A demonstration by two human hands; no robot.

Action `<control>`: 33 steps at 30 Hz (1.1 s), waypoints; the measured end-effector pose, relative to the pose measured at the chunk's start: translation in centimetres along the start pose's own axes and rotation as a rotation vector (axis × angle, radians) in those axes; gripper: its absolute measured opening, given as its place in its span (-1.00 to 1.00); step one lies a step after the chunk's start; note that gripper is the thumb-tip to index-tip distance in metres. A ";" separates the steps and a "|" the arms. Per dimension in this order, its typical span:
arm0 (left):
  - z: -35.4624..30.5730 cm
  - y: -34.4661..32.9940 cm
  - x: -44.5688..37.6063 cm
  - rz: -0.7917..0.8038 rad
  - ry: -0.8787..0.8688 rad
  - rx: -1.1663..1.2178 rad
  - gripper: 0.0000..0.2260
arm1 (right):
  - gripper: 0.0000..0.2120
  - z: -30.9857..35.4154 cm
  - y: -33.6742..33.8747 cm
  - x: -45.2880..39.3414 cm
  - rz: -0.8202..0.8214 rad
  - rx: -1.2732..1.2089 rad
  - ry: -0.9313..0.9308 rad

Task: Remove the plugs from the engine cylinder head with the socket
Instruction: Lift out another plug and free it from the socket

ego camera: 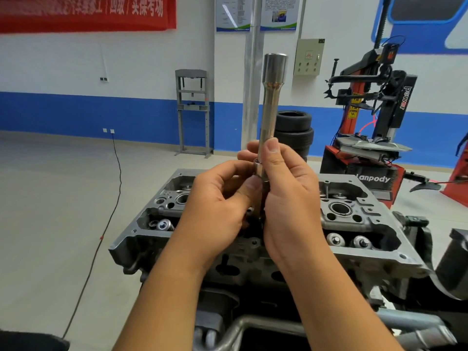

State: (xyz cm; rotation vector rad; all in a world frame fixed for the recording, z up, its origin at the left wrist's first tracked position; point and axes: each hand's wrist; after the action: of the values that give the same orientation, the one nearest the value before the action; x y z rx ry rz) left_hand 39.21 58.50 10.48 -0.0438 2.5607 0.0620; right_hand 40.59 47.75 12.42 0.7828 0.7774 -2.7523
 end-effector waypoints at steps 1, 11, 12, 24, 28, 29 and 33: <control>0.1 -0.1 0.0 -0.027 -0.026 -0.016 -0.89 | -0.73 0.0 0.0 0.0 -0.003 -0.010 0.009; 0.0 -0.3 0.1 0.002 -0.047 0.008 -0.84 | -0.62 0.0 -0.2 -0.1 -0.027 0.053 0.026; -0.1 -0.4 0.1 -0.032 -0.064 -0.009 -0.84 | -0.67 0.1 -0.2 -0.1 -0.019 0.033 0.027; 0.0 -0.2 0.1 -0.038 -0.045 -0.020 -0.88 | -0.66 0.2 -0.1 -0.1 -0.007 -0.009 -0.013; 0.1 -0.3 0.2 -0.024 -0.089 -0.027 -0.76 | -0.71 0.2 -0.3 0.1 -0.002 0.011 0.036; 0.0 -0.2 0.2 0.033 -0.081 -0.006 -0.75 | -0.73 0.3 -0.3 0.1 0.002 0.017 0.046; 0.0 0.2 0.1 0.067 -0.014 0.044 -0.79 | -0.72 0.1 -0.2 0.1 0.000 0.046 0.043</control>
State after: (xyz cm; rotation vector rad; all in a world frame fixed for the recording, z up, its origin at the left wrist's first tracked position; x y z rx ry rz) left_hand 39.09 58.71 10.41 0.0587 2.5481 0.0319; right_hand 40.46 47.84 12.52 0.8535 0.7250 -2.7712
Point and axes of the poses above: each hand's wrist, its own x-axis away from the middle knuckle, its own y-axis out of the back of the hand, z = x × y, and after that the axes turned 4 degrees about -x, right-handed
